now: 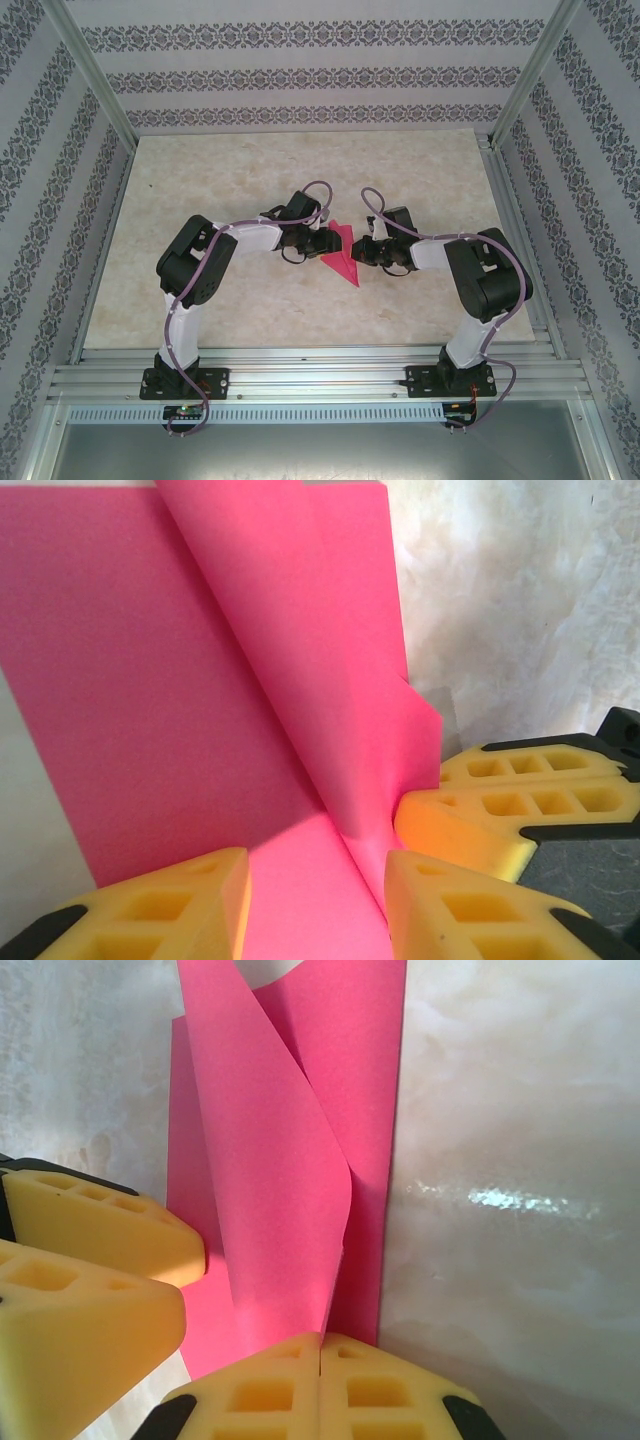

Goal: Fold a paper plane with a square sheet of paper (fold left side to right side)
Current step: Fourth fold the wing at the center of the table.

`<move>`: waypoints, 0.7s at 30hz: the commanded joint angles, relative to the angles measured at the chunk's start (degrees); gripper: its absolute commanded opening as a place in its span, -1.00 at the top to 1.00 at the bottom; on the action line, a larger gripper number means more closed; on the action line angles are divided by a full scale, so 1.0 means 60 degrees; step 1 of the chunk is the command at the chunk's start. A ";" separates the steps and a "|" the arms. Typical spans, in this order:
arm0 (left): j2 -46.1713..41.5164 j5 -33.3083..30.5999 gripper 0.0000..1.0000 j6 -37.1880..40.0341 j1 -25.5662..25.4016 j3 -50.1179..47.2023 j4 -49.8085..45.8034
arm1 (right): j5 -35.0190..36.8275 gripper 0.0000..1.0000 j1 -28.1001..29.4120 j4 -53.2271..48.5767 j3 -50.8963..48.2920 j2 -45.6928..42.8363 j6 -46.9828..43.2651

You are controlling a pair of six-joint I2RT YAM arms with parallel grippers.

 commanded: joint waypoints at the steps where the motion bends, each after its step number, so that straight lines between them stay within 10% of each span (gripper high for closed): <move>1: -0.0271 -0.0235 0.16 0.0493 -0.0182 0.0218 -0.0852 | 0.0367 0.94 -0.0040 -0.0395 0.0142 0.0395 -0.0232; 21: 0.0524 0.0540 0.44 0.0131 -0.0433 0.1310 -0.0392 | 0.0337 0.93 -0.0025 -0.0494 0.0198 0.0439 -0.0269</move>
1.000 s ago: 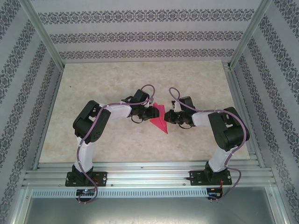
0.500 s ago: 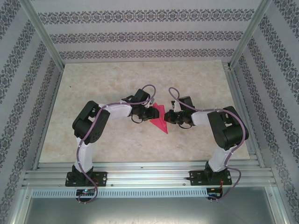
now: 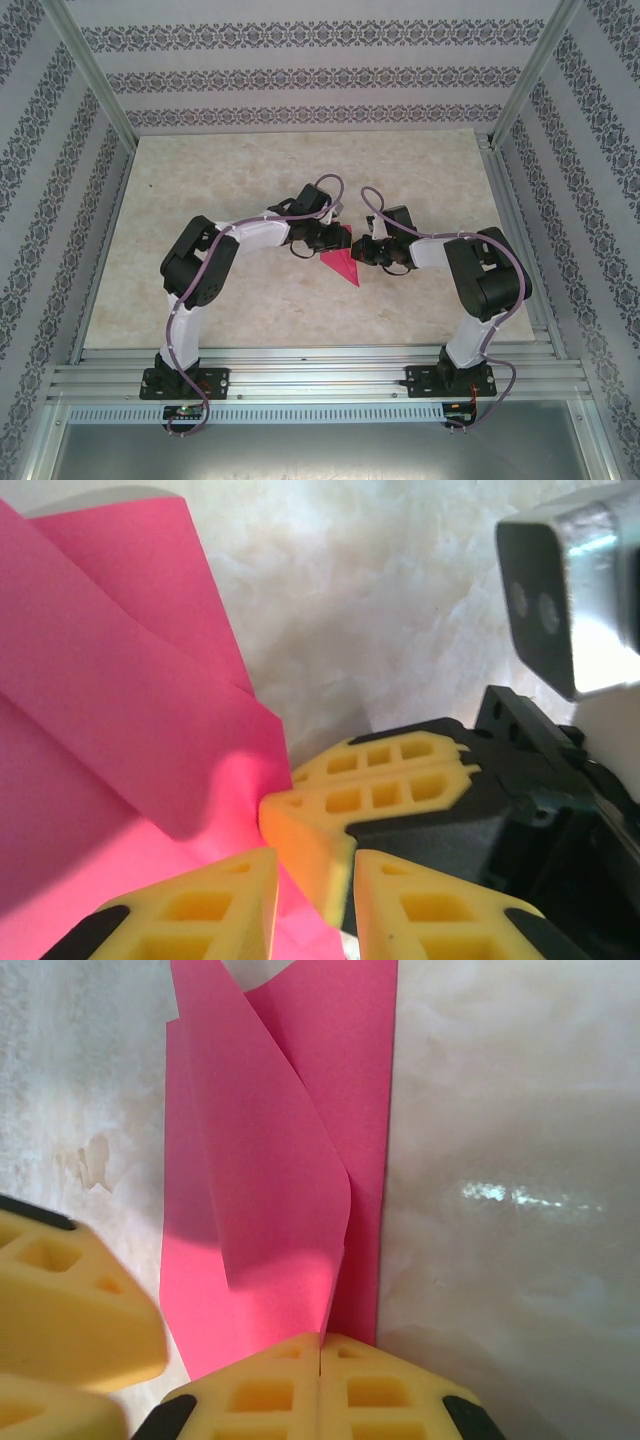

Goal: Fold a paper plane with a square sheet of paper (fold left side to right side)
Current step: Fourth fold the wing at the center of the table.

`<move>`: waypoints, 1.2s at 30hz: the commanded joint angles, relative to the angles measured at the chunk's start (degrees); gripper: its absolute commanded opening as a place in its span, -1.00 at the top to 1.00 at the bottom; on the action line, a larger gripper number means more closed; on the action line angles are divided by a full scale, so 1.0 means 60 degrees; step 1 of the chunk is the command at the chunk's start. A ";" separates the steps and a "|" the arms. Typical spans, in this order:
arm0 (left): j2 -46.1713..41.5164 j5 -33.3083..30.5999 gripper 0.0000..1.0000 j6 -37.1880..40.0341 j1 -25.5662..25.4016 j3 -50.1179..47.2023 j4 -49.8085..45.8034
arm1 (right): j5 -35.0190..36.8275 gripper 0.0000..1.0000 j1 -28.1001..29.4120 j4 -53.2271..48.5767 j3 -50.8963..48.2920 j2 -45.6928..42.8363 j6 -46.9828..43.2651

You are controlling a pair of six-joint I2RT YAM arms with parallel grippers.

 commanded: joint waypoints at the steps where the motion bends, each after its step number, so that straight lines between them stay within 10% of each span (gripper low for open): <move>1: 0.0365 0.0131 0.44 -0.0170 -0.0064 0.0234 0.0208 | 0.0360 0.93 -0.0025 -0.0312 0.0062 0.0390 -0.0238; 36: -0.0492 -0.0511 0.60 -0.0489 0.0393 -0.0930 0.0779 | 0.0301 0.92 0.0002 -0.0366 0.0088 0.0377 -0.0240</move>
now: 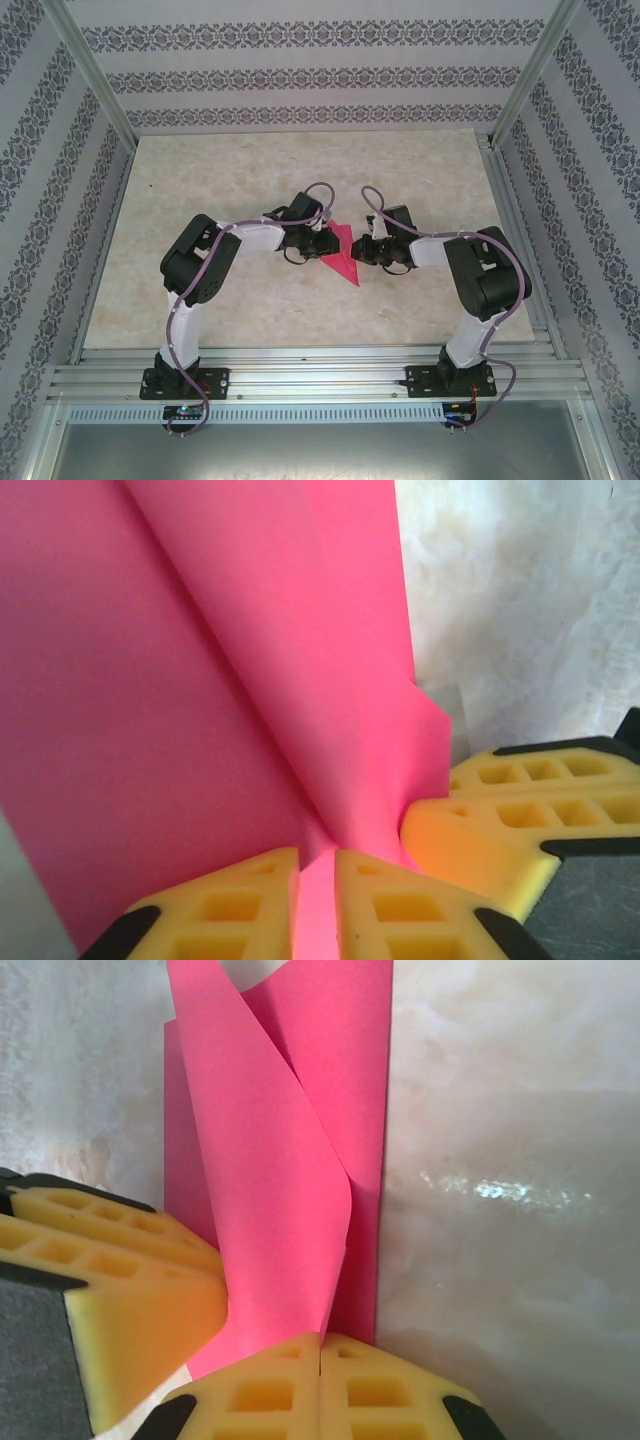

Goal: Fold a paper plane with a square sheet of paper (fold left side to right side)
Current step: Fourth fold the wing at the center of the table.

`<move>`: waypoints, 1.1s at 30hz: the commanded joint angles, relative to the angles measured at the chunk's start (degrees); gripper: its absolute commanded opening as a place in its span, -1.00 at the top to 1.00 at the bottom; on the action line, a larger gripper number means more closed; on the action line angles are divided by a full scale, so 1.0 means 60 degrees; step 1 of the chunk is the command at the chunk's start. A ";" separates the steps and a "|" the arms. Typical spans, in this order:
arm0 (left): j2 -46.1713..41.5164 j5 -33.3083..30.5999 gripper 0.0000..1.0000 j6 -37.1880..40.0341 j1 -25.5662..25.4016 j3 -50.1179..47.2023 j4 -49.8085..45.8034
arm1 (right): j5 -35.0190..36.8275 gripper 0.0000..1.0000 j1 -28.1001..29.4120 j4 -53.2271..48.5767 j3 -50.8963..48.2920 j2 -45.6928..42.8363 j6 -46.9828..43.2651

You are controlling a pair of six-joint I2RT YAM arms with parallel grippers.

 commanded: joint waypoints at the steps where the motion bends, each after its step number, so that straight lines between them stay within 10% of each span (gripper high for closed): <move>1: -0.0471 -0.0003 0.60 -0.0088 0.0079 0.0090 0.0172 | 0.0363 0.92 0.0000 -0.0273 0.0022 0.0352 -0.0251; 33: 0.1133 0.0053 0.60 -0.0285 -0.0148 0.0813 0.0184 | 0.0761 0.67 0.0004 -0.1159 0.0285 -0.0914 -0.0406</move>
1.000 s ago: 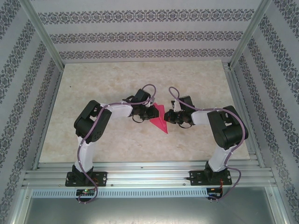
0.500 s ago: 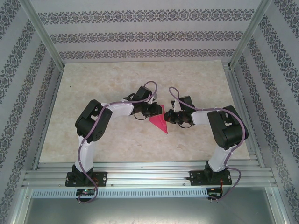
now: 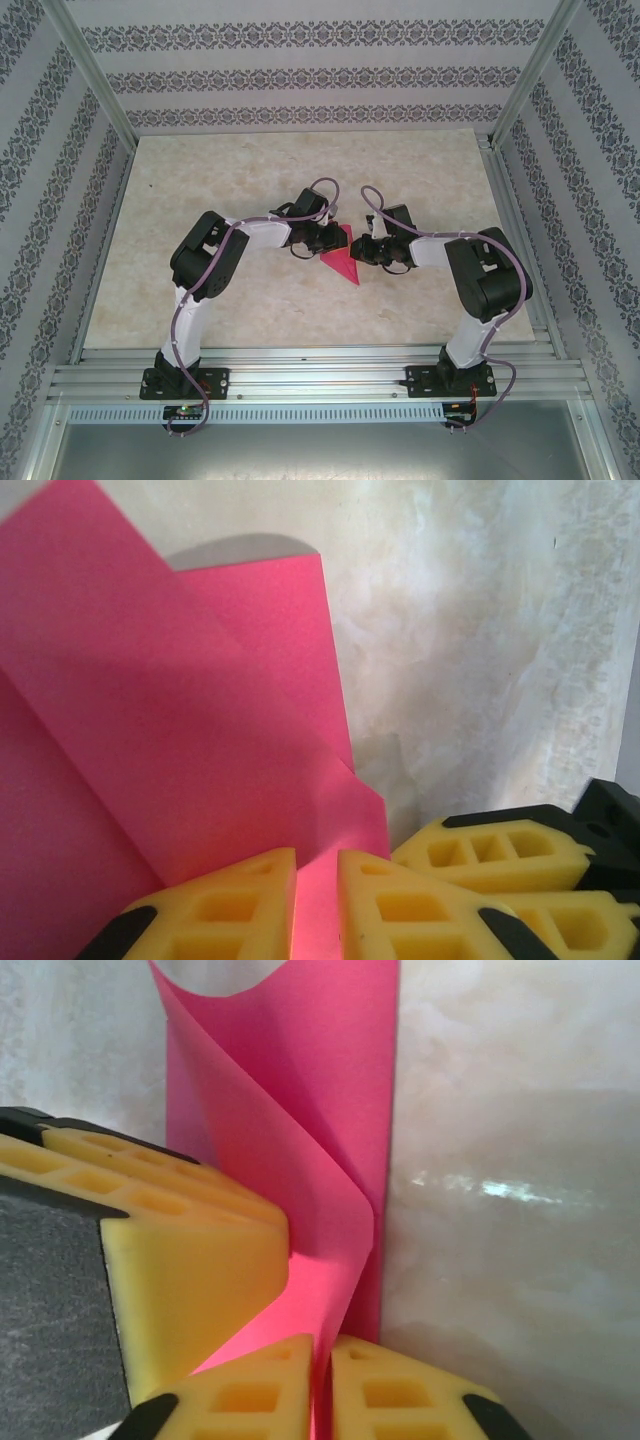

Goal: Fold a paper plane with a square sheet of paper (fold left side to right side)
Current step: Fourth fold the wing at the center of the table.

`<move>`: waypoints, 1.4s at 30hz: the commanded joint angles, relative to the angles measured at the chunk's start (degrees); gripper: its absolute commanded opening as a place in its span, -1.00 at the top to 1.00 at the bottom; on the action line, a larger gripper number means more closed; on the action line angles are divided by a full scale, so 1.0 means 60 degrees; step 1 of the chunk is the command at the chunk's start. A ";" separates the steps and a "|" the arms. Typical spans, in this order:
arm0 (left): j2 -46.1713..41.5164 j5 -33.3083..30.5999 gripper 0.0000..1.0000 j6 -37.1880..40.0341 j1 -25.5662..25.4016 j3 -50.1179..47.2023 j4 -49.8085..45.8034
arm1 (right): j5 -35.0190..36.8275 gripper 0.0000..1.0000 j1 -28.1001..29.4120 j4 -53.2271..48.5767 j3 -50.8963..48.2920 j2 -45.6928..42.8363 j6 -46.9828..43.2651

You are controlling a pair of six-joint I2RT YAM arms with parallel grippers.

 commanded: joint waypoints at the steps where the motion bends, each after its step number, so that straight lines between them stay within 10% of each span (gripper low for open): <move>1: 0.0335 -0.0345 0.60 0.0189 -0.0085 -0.0028 -0.0315 | 0.0616 0.64 -0.0015 -0.0920 0.0215 -0.0895 -0.0404; 12: 0.0335 -0.0457 0.60 0.0305 -0.0089 -0.0003 -0.0480 | 0.0386 0.59 0.1014 -0.1306 -0.0767 -0.2567 -0.0073; 42: 0.0393 -0.0490 0.60 0.0399 -0.0085 0.0055 -0.0655 | 0.1247 0.59 0.1374 -0.1992 -0.0944 -0.1528 -0.0544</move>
